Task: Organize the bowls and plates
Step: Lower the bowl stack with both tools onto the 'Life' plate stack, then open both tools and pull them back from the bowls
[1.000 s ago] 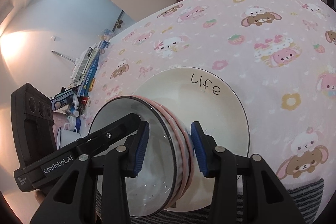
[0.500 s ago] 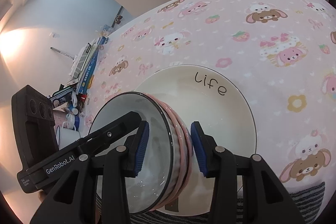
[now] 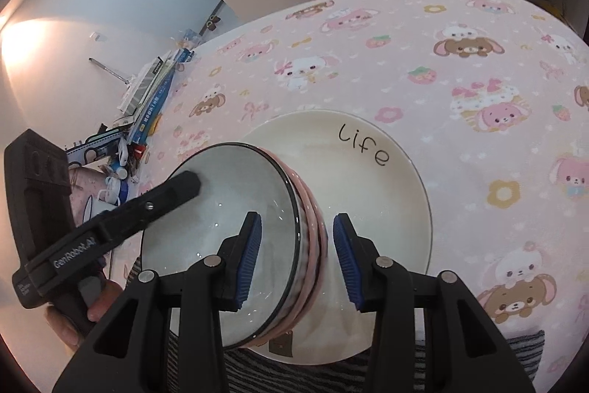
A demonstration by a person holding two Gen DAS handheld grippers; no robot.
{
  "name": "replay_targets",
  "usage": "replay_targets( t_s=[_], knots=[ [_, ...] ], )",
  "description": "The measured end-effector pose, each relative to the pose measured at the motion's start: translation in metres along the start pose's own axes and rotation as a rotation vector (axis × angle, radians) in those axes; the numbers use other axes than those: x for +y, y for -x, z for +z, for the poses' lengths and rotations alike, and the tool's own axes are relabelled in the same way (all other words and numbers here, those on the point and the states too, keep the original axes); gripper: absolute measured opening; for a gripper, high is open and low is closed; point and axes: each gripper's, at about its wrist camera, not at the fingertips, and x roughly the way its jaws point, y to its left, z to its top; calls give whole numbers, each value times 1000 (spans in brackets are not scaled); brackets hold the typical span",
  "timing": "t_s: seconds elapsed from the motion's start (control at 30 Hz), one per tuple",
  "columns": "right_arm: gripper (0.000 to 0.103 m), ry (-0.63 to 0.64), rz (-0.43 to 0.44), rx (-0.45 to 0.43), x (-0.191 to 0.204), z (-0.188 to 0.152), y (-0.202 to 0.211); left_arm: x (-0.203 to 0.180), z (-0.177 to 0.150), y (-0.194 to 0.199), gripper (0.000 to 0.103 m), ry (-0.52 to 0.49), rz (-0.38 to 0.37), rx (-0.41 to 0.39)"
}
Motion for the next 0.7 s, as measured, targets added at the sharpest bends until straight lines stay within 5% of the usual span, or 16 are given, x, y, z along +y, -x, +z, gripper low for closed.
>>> replay_targets(
  t_s=[0.13,0.47,0.57,0.7],
  knots=[
    [46,5,7,-39,2,-2,19,-15,-5,32,44,-70,23,-91],
    [59,145,-78,-252,40,-35,108,-77,-39,153,76,-277,29,-459],
    [62,232,-129,-371,60,-52,144,-97,-59,187,87,-372,67,-583],
    [72,297,-184,-576,83,-80,187,-107,-88,225,88,-398,123,-753]
  ],
)
